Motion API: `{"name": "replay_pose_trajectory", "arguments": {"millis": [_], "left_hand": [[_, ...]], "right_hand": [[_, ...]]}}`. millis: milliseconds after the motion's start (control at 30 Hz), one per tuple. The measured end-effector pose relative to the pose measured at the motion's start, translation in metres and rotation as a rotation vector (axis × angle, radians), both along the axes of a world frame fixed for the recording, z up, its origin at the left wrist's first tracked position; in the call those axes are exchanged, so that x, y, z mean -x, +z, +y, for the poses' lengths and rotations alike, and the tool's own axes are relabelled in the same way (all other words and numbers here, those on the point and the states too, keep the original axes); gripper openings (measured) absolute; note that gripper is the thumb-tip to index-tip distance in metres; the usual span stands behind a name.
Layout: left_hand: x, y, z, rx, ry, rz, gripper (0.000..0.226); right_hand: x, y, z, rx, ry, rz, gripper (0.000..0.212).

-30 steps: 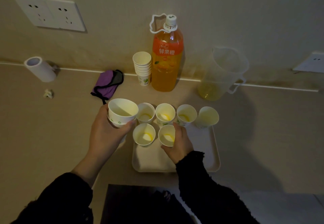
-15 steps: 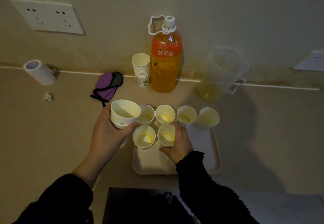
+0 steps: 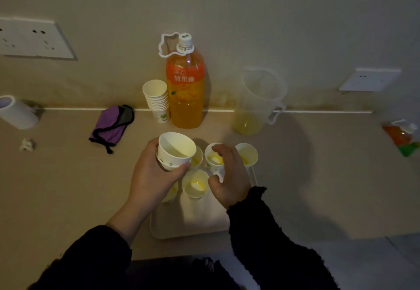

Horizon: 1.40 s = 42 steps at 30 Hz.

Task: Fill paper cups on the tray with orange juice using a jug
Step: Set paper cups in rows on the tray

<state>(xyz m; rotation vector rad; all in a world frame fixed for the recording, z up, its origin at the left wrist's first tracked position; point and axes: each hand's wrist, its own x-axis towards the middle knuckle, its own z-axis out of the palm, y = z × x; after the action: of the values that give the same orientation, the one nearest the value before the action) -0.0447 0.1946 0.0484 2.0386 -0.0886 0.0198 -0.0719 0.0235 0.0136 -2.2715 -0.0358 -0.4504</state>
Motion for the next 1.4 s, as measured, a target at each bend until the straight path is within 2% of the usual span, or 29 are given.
{"name": "replay_pose_trajectory", "arguments": {"millis": [167,333,433,533,600,667,733,800,867,933,1100,1167,1300,1400], "left_hand": [[-0.006,0.003,0.001,0.028,0.03,0.004,0.062],[-0.005,0.005,0.007,-0.011,0.004,0.021,0.063],[0.003,0.002,0.004,-0.032,-0.058,0.058,0.061],[0.01,-0.002,-0.001,-0.077,-0.118,0.036,0.053],[0.012,-0.001,-0.004,-0.115,-0.141,0.021,0.055],[0.012,-0.002,-0.005,-0.173,-0.152,0.007,0.059],[0.011,-0.003,-0.004,-0.25,-0.16,-0.002,0.072],[0.01,-0.005,0.0,-0.303,-0.127,0.001,0.081],[0.007,-0.008,0.004,-0.29,-0.052,0.035,0.084],[0.003,-0.011,0.009,-0.24,0.005,0.078,0.084],[-0.001,-0.006,0.01,-0.151,0.054,0.071,0.085],[-0.001,-0.005,0.008,-0.117,0.065,0.07,0.085],[0.0,-0.004,0.009,-0.108,0.06,0.071,0.085],[-0.001,-0.004,0.011,-0.103,0.072,0.069,0.086]], "right_hand": [[0.001,-0.013,-0.004,0.049,-0.129,0.182,0.059],[0.002,-0.005,0.011,-0.132,-0.052,0.121,0.06],[-0.004,0.014,0.023,-0.294,0.063,0.169,0.079],[-0.008,0.02,0.032,-0.322,0.114,0.293,0.095],[-0.008,0.02,0.033,-0.349,0.094,0.299,0.092],[-0.007,0.023,0.03,-0.419,0.047,0.271,0.077],[-0.008,0.03,0.021,-0.573,-0.071,0.242,0.065],[-0.008,0.035,0.005,-0.692,-0.244,0.182,0.066],[-0.007,0.036,-0.017,-0.604,-0.407,0.156,0.074],[-0.004,0.032,-0.036,-0.431,-0.462,0.246,0.077],[0.009,-0.003,-0.048,-0.027,-0.332,0.526,0.084],[0.014,-0.02,-0.044,0.112,-0.26,0.567,0.085],[0.023,-0.04,-0.038,0.23,-0.156,0.59,0.085],[0.022,-0.048,-0.036,0.209,-0.129,0.613,0.083]]}}
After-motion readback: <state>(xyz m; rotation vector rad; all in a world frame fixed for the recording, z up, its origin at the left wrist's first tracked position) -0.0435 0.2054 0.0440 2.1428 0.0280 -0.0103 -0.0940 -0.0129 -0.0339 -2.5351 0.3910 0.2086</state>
